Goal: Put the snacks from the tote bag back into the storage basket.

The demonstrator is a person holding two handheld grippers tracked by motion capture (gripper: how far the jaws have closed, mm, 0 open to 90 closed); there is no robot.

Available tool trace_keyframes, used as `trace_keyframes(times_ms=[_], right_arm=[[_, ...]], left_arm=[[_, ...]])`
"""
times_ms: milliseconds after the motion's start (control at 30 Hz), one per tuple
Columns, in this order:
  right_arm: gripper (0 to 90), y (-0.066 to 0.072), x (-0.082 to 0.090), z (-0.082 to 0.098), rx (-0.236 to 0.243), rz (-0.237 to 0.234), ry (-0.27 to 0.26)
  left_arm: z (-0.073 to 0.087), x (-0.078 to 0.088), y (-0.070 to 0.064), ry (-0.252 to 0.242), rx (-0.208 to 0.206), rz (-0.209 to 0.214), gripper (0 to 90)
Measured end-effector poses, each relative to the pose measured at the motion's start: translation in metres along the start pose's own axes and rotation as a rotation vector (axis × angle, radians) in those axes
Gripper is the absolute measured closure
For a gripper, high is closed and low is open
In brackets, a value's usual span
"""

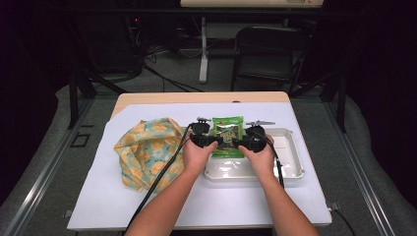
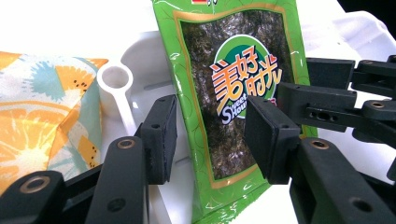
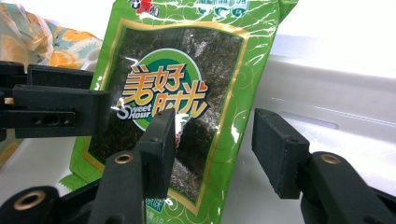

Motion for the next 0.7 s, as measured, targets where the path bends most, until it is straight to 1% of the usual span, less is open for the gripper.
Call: trace_keyframes(times_ms=[167, 233, 300, 567, 700], right_arm=[[48.9, -0.0008, 0.0016, -0.0006, -0.005, 0.001, -0.01], [48.7, -0.0009, 0.0022, -0.0009, -0.002, 0.0, -0.013], [48.6, -0.0002, 0.0032, -0.0012, -0.001, 0.001, -0.014], [47.4, 0.0016, 0.0066, -0.002, -0.004, -0.009, -0.018], [47.0, 0.0037, 0.0097, -0.0031, 0.007, -0.012, -0.024]], left_arm=[[-0.0011, 0.0002, -0.0004, -0.01, 0.009, 0.002, 53.9], [-0.0012, 0.0011, -0.0005, -0.009, 0.007, 0.002, 53.9], [-0.0019, 0.0018, -0.0011, -0.018, 0.008, 0.003, 53.9], [-0.0024, 0.0056, -0.0023, -0.015, -0.002, 0.014, 52.8], [-0.0041, 0.0095, -0.0045, -0.029, -0.006, 0.018, 52.3]])
Point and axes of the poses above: each handheld gripper's, and its own axes: x roughly backward along the jaws, z roughly out of its underside, y roughly to its left, the point moved 6 cm from there along -x, roughly forward along the jaws, and after that the axes turned 5 degrees about -x, right-handed, at the moved point
